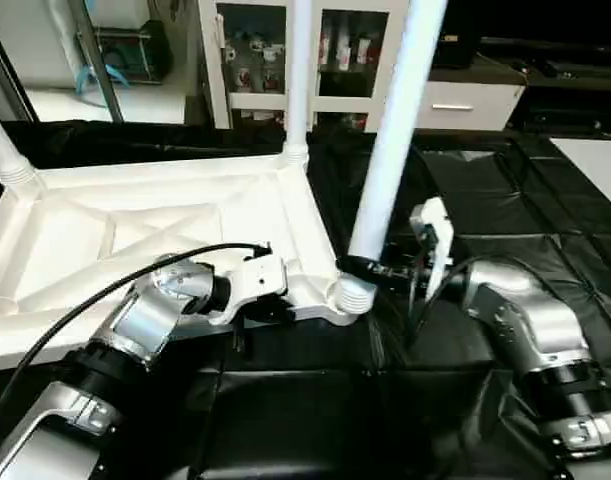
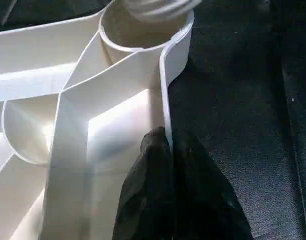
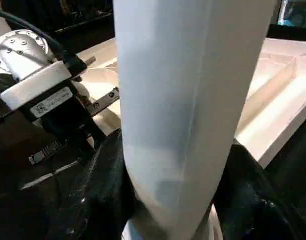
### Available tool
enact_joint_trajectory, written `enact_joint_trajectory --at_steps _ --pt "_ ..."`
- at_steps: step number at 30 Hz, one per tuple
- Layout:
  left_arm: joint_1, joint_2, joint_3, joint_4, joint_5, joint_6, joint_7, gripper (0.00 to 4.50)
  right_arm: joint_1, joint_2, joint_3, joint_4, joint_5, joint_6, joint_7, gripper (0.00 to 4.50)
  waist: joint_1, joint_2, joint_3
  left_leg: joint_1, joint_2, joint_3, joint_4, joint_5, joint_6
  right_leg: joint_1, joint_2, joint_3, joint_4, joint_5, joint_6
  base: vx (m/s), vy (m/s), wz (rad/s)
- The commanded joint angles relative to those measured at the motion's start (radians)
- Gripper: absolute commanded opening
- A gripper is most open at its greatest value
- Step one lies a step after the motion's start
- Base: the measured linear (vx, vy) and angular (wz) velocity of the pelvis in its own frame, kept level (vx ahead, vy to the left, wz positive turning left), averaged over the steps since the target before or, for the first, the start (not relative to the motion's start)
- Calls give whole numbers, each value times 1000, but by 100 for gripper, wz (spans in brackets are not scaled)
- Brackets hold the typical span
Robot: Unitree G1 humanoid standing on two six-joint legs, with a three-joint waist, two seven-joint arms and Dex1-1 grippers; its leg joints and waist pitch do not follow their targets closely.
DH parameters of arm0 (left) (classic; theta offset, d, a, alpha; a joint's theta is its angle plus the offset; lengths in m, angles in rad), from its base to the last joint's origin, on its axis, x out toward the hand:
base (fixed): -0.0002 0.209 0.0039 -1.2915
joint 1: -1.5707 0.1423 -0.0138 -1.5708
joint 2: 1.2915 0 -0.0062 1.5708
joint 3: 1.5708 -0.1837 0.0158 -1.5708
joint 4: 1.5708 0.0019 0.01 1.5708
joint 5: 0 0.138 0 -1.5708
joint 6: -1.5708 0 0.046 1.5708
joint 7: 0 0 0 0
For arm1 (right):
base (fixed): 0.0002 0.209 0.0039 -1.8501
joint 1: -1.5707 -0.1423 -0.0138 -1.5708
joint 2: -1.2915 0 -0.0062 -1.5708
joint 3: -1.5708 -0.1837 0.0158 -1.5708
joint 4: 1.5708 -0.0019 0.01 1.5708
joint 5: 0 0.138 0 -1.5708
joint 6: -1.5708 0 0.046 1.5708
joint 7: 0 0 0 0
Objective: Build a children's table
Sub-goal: Insert table leg to table base
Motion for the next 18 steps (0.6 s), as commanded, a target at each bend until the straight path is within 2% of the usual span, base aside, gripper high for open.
enact_joint_trajectory --at_steps 1,5,10,13,18 --pt "15 2 -52 10 32 -4 -23 0 -28 13 -5 26 -14 -20 1 184 -2 4 -58 35 70 -33 -79 -220 -15 21 -63 37 -67 -75 -264 0 0 0" --pt "19 3 -51 5 31 -2 -22 0 -30 25 9 46 -30 -38 4 184 -2 5 -58 36 72 -34 -82 -219 -20 20 -61 36 -65 -74 -260 0 0 0" --pt "22 7 -49 2 30 -2 -21 0 -43 40 -8 84 -39 -73 -25 184 -3 6 -58 37 70 -33 -81 -229 -26 20 -62 37 -67 -80 -261 0 0 0" --pt "26 9 -47 -1 29 -1 -20 0 -54 57 -30 131 -40 -96 -47 184 -4 11 -58 36 71 -34 -83 -236 -29 19 -62 37 -66 -74 -261 0 0 0" --pt "29 11 -45 -4 27 0 -21 0 -61 73 -40 181 -52 -126 -55 184 -7 10 -56 37 71 -36 -86 -273 -41 18 -62 37 -70 -103 -258 0 0 0"
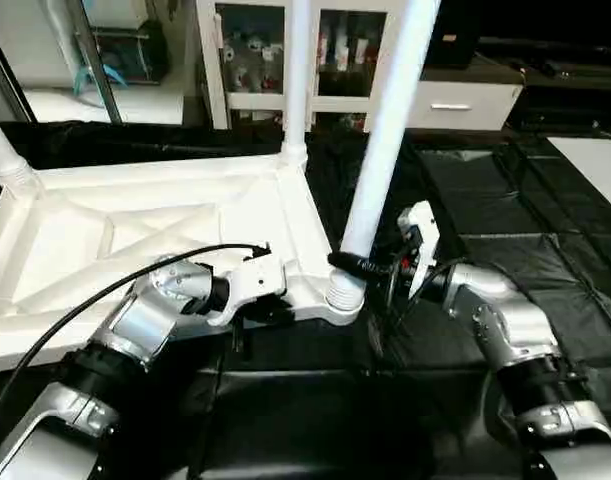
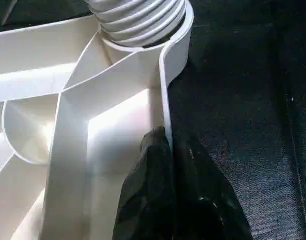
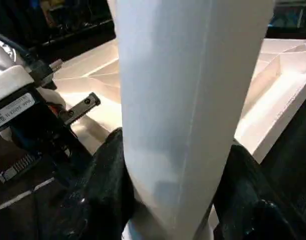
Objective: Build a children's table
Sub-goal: Insert table leg to table base
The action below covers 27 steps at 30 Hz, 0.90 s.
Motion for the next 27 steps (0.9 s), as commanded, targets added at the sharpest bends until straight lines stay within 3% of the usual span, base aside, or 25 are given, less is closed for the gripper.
enact_joint_trajectory --at_steps 1,11,18,20,27 --pt "24 6 -48 0 27 -1 -23 0 -20 0 -21 33 -20 -26 -23 184 -3 10 -56 36 71 -36 -86 -274 -42 18 -62 37 -70 -106 -259 0 0 0" --pt "32 5 -36 -5 29 -4 5 0 20 27 -74 31 12 -78 -46 184 -5 9 -53 37 74 -38 -91 -312 -51 13 -64 39 -77 -160 -244 0 0 0" --pt "36 4 -27 -3 29 -7 27 0 109 56 -103 -41 13 -151 -86 184 -4 10 -49 37 74 -41 -97 -349 -59 8 -64 41 -84 -216 -219 0 0 0" --pt "36 6 -27 -2 30 -9 29 0 135 56 -96 -64 -6 -179 -93 184 -3 12 -48 39 75 -41 -98 -369 -66 4 -64 42 -88 -238 -210 0 0 0" --pt "28 2 -26 16 38 -20 44 0 220 36 -39 -155 -91 -270 -110 184 -1 17 -49 39 74 -41 -102 -351 -68 7 -61 40 -86 -180 -203 0 0 0"
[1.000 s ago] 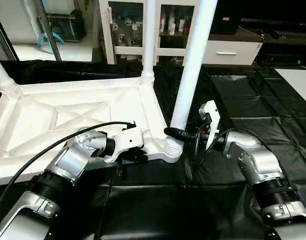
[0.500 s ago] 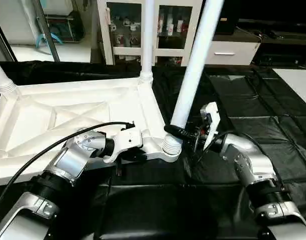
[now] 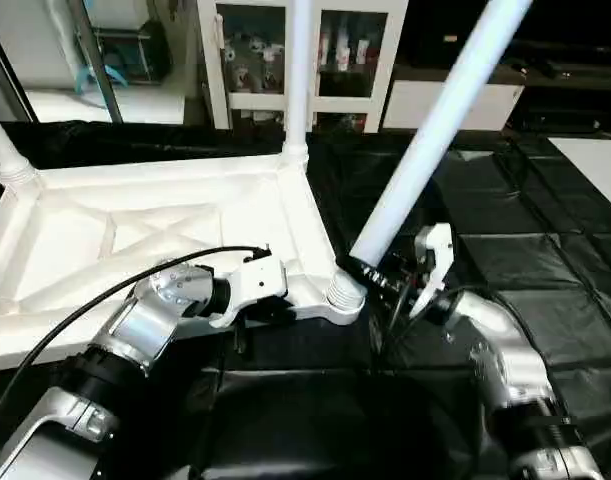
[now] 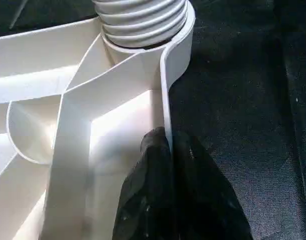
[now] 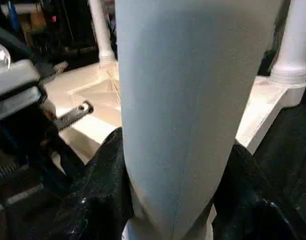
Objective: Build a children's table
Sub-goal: Insert table leg to table base
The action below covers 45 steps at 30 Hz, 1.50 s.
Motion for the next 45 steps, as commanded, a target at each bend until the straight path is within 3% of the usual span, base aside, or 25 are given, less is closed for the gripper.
enact_joint_trajectory --at_steps 1,9,14,15,20,21,25,26,27,29,32,33,37,38,45 --pt "11 6 -32 29 39 5 6 0 23 -28 -3 -19 -43 -20 -21 184 -6 15 -49 39 75 -41 -99 -359 -68 5 -60 41 -79 -186 -202 0 0 0" --pt "4 -1 -35 45 45 -5 18 0 79 -45 42 -65 -109 -74 -29 184 -8 15 -46 43 76 -43 -103 -414 -72 0 -61 44 -89 -237 -188 0 0 0" --pt "3 2 -37 44 42 -4 12 0 50 -44 56 -49 -100 18 -40 184 -9 14 -47 39 75 -44 -104 -393 -65 5 -60 43 -84 -202 -196 0 0 0" --pt "3 3 -37 42 40 -3 11 0 37 -43 54 -41 -94 30 -39 184 -11 10 -46 39 74 -43 -104 -396 -63 5 -59 42 -85 -211 -198 0 0 0" --pt "10 7 -39 32 35 -1 4 0 -19 -45 50 -13 -45 140 0 184 -11 13 -46 41 75 -45 -103 -413 -72 3 -63 44 -88 -250 -194 0 0 0" --pt "11 7 -39 30 35 0 3 0 -29 -50 53 -3 -45 148 9 184 -12 8 -47 39 76 -45 -103 -397 -69 5 -64 43 -85 -237 -194 0 0 0" --pt "14 8 -40 25 35 2 1 0 -53 -58 66 30 -64 150 18 184 -13 10 -46 40 75 -43 -102 -396 -75 2 -63 43 -86 -229 -198 0 0 0" --pt "16 10 -40 21 35 3 2 0 -56 -61 73 38 -74 157 20 184 -13 3 -46 39 75 -43 -102 -396 -73 3 -64 43 -86 -244 -196 0 0 0" --pt "16 10 -40 21 35 3 2 0 -56 -61 73 38 -74 157 20 184 -12 5 -45 39 75 -44 -102 -396 -73 3 -66 44 -87 -251 -195 0 0 0" --pt "19 13 -40 18 37 2 5 0 -47 -81 119 72 -142 150 7 184 -13 6 -44 40 76 -45 -103 -408 -77 0 -66 44 -90 -276 -186 0 0 0" --pt "21 15 -42 16 39 2 4 0 -32 -86 140 91 -169 141 2 184 -15 6 -43 43 76 -48 -104 -447 -90 -5 -66 45 -94 -317 -170 0 0 0" --pt "23 16 -42 13 38 3 4 0 -28 -83 139 90 -167 141 3 184 -16 3 -44 43 76 -48 -105 -449 -90 -5 -65 45 -95 -315 -168 0 0 0" --pt "25 17 -42 5 35 8 0 0 -22 -74 127 87 -152 151 -5 184 -18 3 -45 43 76 -49 -107 -466 -94 -6 -64 44 -94 -306 -167 0 0 0" --pt "25 18 -42 5 34 8 -2 0 -23 -73 124 88 -147 153 -8 184 -18 8 -45 44 76 -50 -107 -471 -96 -7 -63 44 -94 -305 -167 0 0 0" --pt "22 20 -41 9 29 4 -8 0 -32 -66 111 99 -137 146 -29 184 -20 7 -45 43 76 -50 -108 -477 -96 -7 -63 45 -95 -301 -171 0 0 0"
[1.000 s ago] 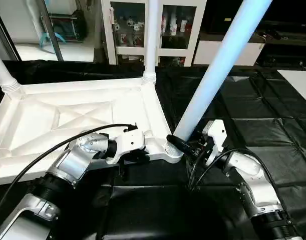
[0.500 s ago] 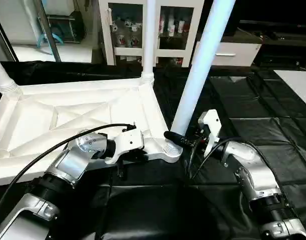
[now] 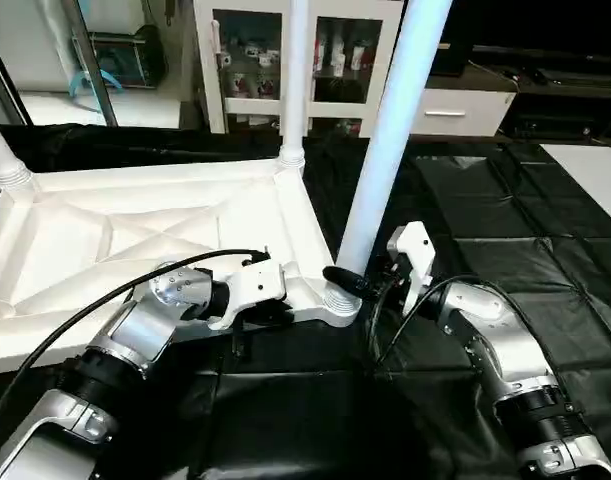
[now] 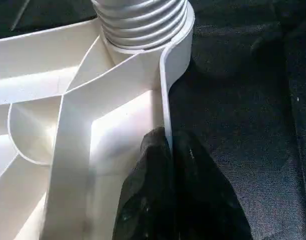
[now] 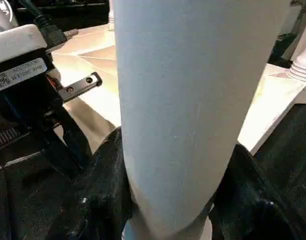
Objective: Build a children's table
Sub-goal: Insert table leg to table base
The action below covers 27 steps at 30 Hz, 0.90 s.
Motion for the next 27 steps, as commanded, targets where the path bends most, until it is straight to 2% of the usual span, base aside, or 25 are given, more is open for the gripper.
enact_joint_trajectory --at_steps 1,4,5,8,9,10,12,15,17,19,21,23,25,27 --pt "15 10 -32 3 27 3 -14 0 41 -14 14 99 -55 45 -41 184 -5 17 -34 38 77 -50 -102 -480 -97 -7 -64 44 -91 -303 -174 0 0 0" --pt "19 5 -26 -3 22 16 -5 0 36 -6 5 112 -68 29 -82 184 -8 17 -32 38 77 -52 -104 -502 -103 -9 -64 45 -94 -335 -165 0 0 0" --pt "20 2 -23 -5 20 23 -1 0 34 -2 1 118 -73 23 -100 184 -8 21 -33 40 77 -53 -104 -505 -108 -11 -65 45 -93 -335 -165 0 0 0" --pt "28 -34 -3 -31 13 101 56 0 4 33 -46 184 -113 -16 -277 184 -17 18 -30 38 76 -55 -105 -540 -119 -15 -66 44 -97 -383 -160 0 0 0" --pt "29 -49 0 -41 13 124 76 0 -7 41 -58 206 -126 -27 -332 184 -22 19 -29 38 76 -58 -107 -555 -129 -17 -67 43 -98 -412 -155 0 0 0" --pt "29 -73 -4 -57 18 158 101 0 -24 51 -72 239 -147 -41 -412 184 -27 16 -28 34 74 -64 -107 -573 -128 -14 -66 40 -101 -451 -140 0 0 0" --pt "26 -92 -11 -67 28 179 121 0 -38 60 -84 261 -158 -45 -474 184 -34 19 -26 33 73 -70 -112 -605 -135 -13 -65 36 -106 -478 -121 0 0 0" --pt "-6 -155 -20 -69 50 235 186 0 -84 86 -117 326 -162 -52 -602 184 -44 23 -28 29 73 -75 -118 -616 -140 -10 -61 31 -105 -437 -123 0 0 0" --pt "-34 -198 -18 -61 58 265 230 0 -112 101 -134 361 -162 -57 -675 184 -50 19 -29 35 69 -71 -112 -619 -134 -17 -60 32 -110 -394 -135 0 0 0" --pt "-66 -250 -10 -50 66 299 288 0 -148 120 -157 408 -149 -62 -755 184 -54 19 -32 33 68 -68 -111 -591 -124 -13 -62 34 -108 -368 -146 0 0 0" --pt "-79 -272 -5 -45 71 314 315 0 -163 128 -167 429 -142 -64 -787 184 -52 18 -38 28 69 -64 -108 -525 -112 -7 -63 35 -103 -293 -159 0 0 0" --pt "-106 -323 -1 -35 87 338 381 0 -205 148 -193 487 -123 -73 -869 184 -47 17 -41 18 68 -54 -104 -412 -83 2 -60 36 -94 -168 -178 0 0 0" --pt "-122 -387 -1 -40 92 369 435 0 -258 170 -211 558 -114 -94 -972 184 -49 16 -43 22 67 -50 -99 -394 -69 0 -60 35 -97 -181 -188 0 0 0" --pt "-128 -418 -2 -41 98 373 469 0 -289 186 -223 592 -102 -106 -1020 184 -46 13 -49 16 67 -49 -93 -352 -56 5 -63 35 -95 -167 -185 0 0 0"
